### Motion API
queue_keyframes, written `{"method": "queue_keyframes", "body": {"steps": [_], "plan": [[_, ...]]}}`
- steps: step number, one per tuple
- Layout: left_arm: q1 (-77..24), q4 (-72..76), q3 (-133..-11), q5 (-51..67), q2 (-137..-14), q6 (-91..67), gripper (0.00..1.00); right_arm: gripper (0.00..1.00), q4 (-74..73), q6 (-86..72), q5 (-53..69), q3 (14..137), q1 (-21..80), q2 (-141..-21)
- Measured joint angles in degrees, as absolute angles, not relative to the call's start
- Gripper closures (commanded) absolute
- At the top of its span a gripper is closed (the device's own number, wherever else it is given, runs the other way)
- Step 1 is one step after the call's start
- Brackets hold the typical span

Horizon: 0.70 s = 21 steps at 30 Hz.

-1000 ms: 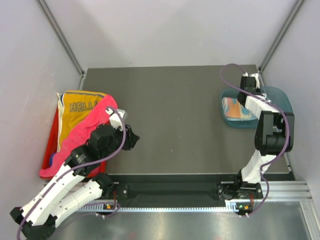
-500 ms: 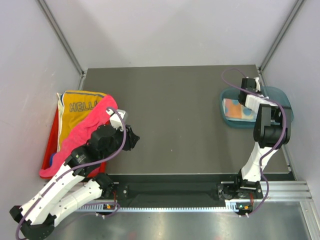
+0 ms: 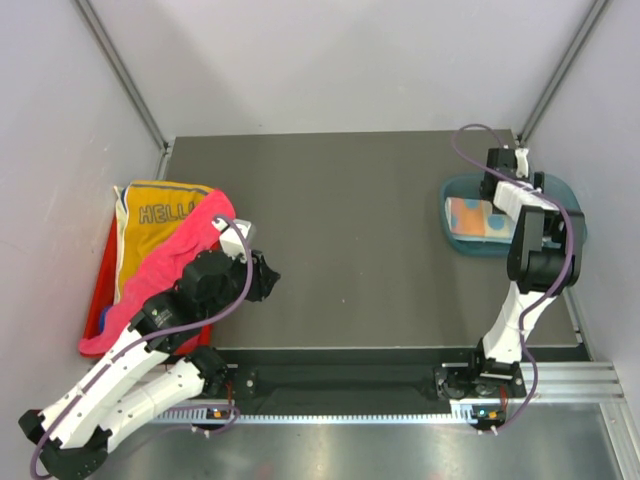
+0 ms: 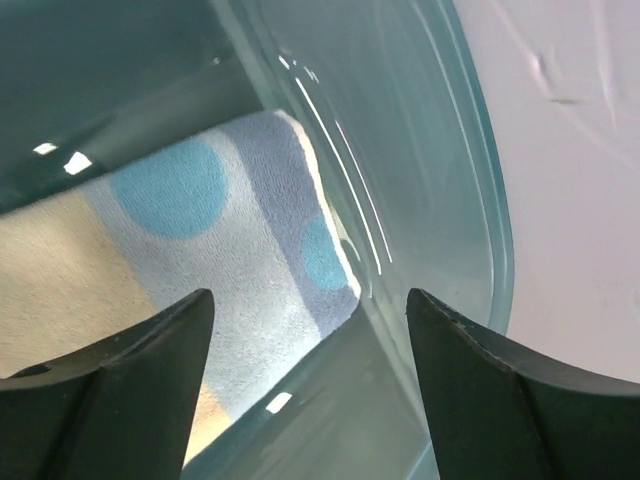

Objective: Fold and stack the towels
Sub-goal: Neatly place the folded towel into the bin, then grab crumpled towel

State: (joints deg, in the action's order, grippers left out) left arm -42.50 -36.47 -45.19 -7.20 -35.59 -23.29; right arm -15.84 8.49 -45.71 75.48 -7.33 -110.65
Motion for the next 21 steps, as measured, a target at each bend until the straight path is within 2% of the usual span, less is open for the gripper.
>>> {"method": "queue_keyframes", "body": {"steps": [6, 12, 14, 15, 17, 21], "plan": [[-42.5, -36.5, -45.2, -7.6, -35.7, -23.5, 0.6, 0.17, -22.6, -2.1, -42.8, 80.6, -7.2, -106.8], [-42.8, -36.5, -45.2, -9.3, -36.8, -23.9, 0.61, 0.1, -25.4, -10.7, -38.4, 80.6, -3.9, -91.8], [-43.0, -36.7, -45.2, -10.5, -37.6, -24.2, 0.61, 0.09, -24.1, -12.8, -36.9, 79.3, 0.1, -85.8], [-43.0, -36.8, -45.2, -11.7, -38.0, -24.6, 0.57, 0.09, -23.1, -14.0, -35.6, 77.7, 3.5, -82.0], [-43.1, -37.3, -45.2, -14.2, -38.9, -25.5, 0.55, 0.08, -21.2, -16.1, -33.2, 74.5, 9.7, -76.8], [-42.9, -40.5, -46.6, -21.6, -43.7, -28.4, 0.49, 0.08, -15.3, -19.7, -29.2, 66.8, 22.1, -71.4]]}}
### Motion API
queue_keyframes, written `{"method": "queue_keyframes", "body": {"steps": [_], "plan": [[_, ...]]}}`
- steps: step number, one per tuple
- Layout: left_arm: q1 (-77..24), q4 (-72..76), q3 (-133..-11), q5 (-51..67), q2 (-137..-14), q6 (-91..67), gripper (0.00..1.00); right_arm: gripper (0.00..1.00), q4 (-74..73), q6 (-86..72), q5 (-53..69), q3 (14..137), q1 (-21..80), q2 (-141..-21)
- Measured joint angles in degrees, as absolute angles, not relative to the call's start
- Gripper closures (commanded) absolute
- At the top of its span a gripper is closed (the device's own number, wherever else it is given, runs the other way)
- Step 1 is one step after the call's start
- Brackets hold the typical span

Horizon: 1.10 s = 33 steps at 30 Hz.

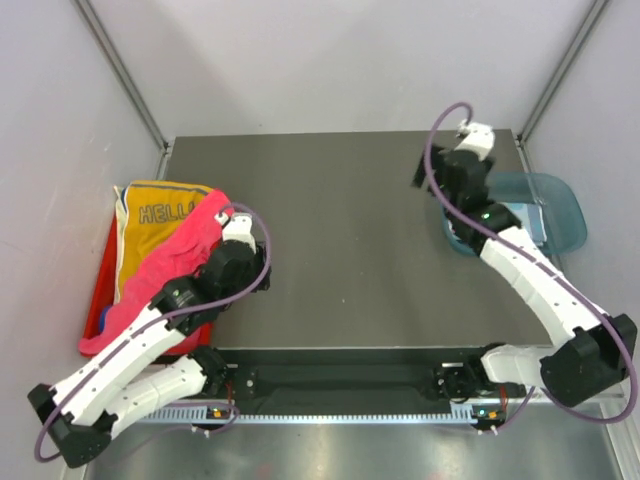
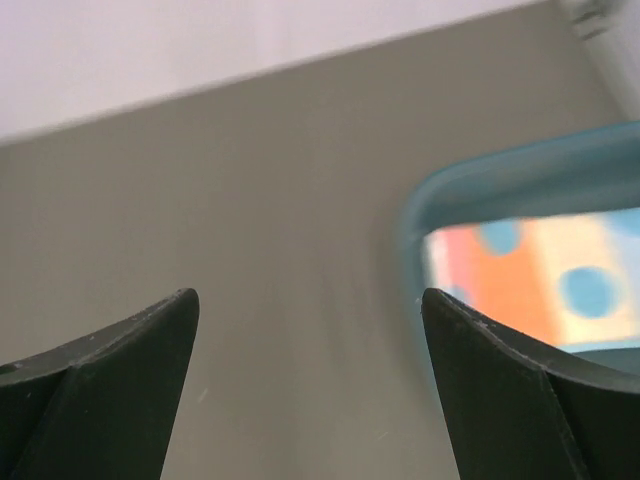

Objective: Fold and stack the towels
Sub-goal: Grab crumpled towel

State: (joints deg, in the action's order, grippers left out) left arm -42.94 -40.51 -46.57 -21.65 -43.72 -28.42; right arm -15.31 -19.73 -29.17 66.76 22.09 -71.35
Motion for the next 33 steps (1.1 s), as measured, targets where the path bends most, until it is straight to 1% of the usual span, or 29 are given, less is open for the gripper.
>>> {"method": "queue_keyframes", "body": {"steps": [3, 5, 6, 10, 13, 18, 23, 33], "plan": [[-40.9, -42.4, -50.9, -27.8, -51.2, -31.1, 0.45, 0.08, -10.1, -21.3, -26.3, 61.1, 29.4, -72.5], [-36.5, -41.7, -53.9, -29.1, -56.7, -31.8, 0.44, 0.09, -6.1, -21.7, -24.7, 58.2, 33.0, -75.0], [-32.2, -41.3, -55.8, -28.6, -59.7, -31.9, 0.44, 0.09, -4.3, -21.7, -23.3, 57.1, 34.4, -76.5], [-18.8, -39.1, -62.7, -28.5, -70.7, -32.1, 0.43, 0.09, 4.4, -22.2, -17.9, 52.6, 37.7, -81.9], [-14.3, -37.9, -67.6, -28.6, -79.0, -32.1, 0.43, 0.09, 12.1, -22.3, -13.2, 48.0, 38.2, -84.4], [-11.1, -36.4, -72.7, -28.6, -90.0, -32.1, 0.43, 0.09, 20.8, -22.1, -7.3, 42.3, 38.2, -86.7], [-9.5, -36.9, -75.5, -29.3, -96.2, -32.8, 0.44, 0.1, 26.0, -22.1, -4.9, 40.8, 38.2, -86.8], [-8.5, -37.8, -76.1, -31.2, -98.0, -33.2, 0.46, 0.11, 29.3, -22.1, -4.7, 40.5, 38.2, -86.8]]}}
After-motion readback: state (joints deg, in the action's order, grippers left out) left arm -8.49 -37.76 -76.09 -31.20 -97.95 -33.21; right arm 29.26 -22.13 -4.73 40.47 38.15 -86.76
